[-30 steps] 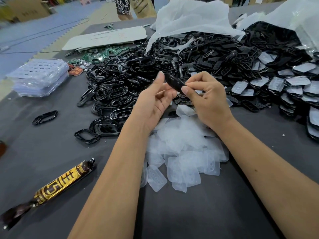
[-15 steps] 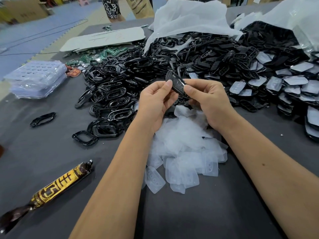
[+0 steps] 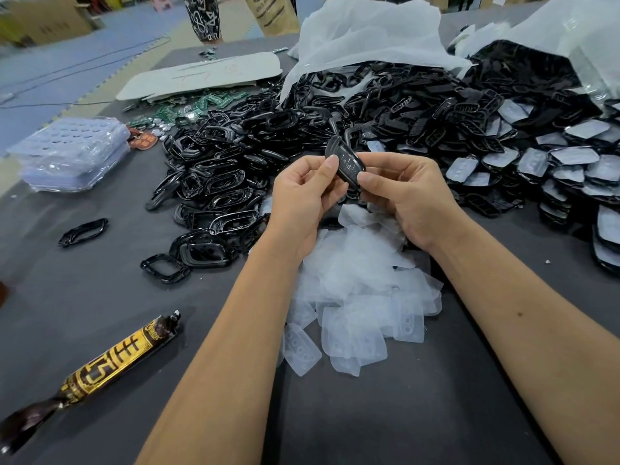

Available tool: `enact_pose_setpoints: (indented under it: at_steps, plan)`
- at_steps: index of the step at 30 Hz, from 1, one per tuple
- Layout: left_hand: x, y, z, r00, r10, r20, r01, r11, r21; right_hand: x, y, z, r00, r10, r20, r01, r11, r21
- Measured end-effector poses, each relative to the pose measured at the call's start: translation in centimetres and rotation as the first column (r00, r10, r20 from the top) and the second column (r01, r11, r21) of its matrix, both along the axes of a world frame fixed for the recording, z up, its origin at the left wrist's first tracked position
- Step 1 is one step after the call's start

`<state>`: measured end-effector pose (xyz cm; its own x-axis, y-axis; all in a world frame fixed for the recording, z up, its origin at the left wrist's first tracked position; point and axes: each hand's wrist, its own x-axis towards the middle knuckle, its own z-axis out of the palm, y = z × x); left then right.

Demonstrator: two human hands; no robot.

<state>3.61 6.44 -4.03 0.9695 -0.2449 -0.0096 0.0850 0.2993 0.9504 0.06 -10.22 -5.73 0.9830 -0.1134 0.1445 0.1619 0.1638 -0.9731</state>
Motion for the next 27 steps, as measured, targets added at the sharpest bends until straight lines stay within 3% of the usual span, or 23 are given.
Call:
enact_pose_setpoints:
  at_steps: [16,27]
  plan:
    - [0.03,-0.10,0.06,0.996,-0.082,-0.018,0.083,0.995,0.047,0.04,0.20,0.11,0.991,0.054,0.120,-0.068,0.991,0.113]
    - [0.07,-0.32,-0.07,0.997,-0.077,0.014,0.074,0.987,0.141,0.40,0.39,0.43,1.000,-0.007,-0.027,0.010,0.990,0.138]
